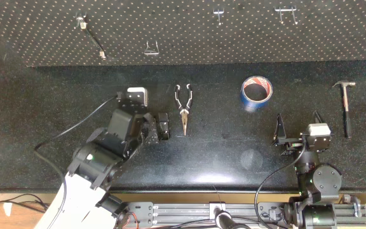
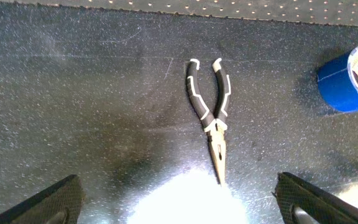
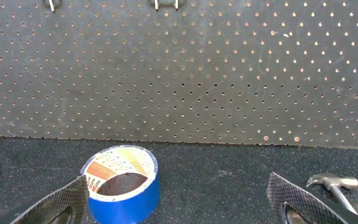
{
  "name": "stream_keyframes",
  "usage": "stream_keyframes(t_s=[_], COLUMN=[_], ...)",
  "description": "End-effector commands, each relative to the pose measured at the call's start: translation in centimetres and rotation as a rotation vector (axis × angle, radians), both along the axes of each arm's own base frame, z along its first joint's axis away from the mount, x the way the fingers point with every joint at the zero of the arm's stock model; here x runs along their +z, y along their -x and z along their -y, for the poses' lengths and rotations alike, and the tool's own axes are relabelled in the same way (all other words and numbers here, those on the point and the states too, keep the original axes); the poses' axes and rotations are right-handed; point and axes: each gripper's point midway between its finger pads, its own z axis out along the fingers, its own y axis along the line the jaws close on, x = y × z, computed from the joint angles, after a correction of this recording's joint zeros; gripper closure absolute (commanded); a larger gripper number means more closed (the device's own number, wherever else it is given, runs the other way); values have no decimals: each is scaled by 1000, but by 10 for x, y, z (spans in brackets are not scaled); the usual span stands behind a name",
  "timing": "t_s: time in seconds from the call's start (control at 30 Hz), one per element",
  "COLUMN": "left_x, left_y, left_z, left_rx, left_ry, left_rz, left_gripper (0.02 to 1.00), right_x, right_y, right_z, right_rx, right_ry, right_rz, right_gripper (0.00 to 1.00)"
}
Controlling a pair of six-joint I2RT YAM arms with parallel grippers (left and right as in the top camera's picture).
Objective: Place Tools Onto Pegboard
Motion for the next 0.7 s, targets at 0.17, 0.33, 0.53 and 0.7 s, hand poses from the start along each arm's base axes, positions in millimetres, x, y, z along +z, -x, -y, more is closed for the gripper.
stream_keyframes(t_s=[0.17,0.33,0.53,0.7], left_x=[-10,-21,-49,-78], left_y=[-25,-25,-31,-34], left_z=[30,34,61,74], left_rx=[19,13,31,143], left_ry=[-9,-12,-48,-71], left_rz=[-169,-209,-233,-256], left_gripper=[23,23,23,23], right_x=[-1,-2,-2,-2], right_y=[0,0,0,0], right_z=[-3,-3,-3,-3], right_rx=[13,13,13,13], right_ry=[17,18,17,18], right_rz=[1,0,0,0], right_gripper=[66,66,66,66])
